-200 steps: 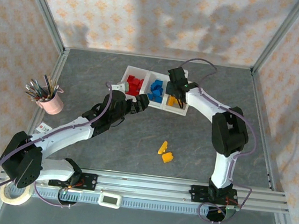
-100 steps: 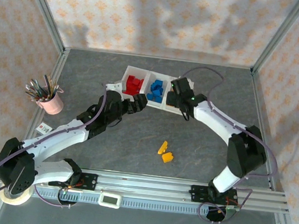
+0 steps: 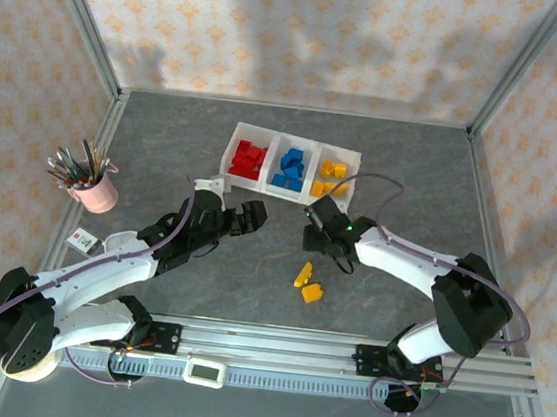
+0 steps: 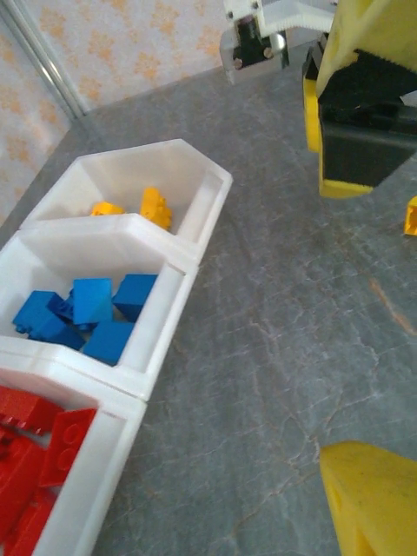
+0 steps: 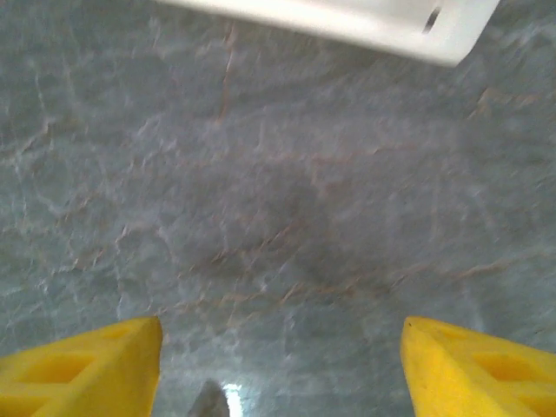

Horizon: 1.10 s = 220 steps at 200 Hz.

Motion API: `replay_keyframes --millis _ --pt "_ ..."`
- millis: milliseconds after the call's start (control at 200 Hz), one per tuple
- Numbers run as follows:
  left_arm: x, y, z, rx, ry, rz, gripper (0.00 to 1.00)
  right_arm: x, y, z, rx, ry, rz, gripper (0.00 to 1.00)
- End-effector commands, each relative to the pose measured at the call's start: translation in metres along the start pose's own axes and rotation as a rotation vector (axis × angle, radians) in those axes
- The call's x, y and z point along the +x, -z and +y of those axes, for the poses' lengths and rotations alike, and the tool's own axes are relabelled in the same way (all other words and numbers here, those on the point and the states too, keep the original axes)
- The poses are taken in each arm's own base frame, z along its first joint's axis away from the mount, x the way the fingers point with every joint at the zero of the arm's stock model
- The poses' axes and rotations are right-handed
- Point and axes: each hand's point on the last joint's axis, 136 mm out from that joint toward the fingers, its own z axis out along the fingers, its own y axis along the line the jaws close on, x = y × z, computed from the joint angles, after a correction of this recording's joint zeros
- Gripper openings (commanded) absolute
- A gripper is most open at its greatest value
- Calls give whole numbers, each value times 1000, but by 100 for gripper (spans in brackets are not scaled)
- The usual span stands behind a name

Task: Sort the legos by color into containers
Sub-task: Pick up the lego from the bottom-center of the table.

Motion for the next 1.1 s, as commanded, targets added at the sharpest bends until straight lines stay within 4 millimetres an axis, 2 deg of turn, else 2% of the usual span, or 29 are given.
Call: replay_keyframes --millis 0,265,425,601,796,1096 --pt "8 4 4 -5 19 2 99 13 2 8 -35 -72 1 73" --pt "14 10 16 -36 38 -8 99 50 -1 29 -75 -128 49 73" --pt "16 10 20 -46 41 -6 99 63 -5 42 -96 -129 74 68" --pt "17 10 23 -54 38 -6 99 64 -6 62 -129 -97 72 58" --pt "15 13 24 -62 37 -16 99 61 -11 75 -130 -56 75 47" --pt "11 17 24 -67 39 -33 99 63 -14 71 -114 -31 71 30"
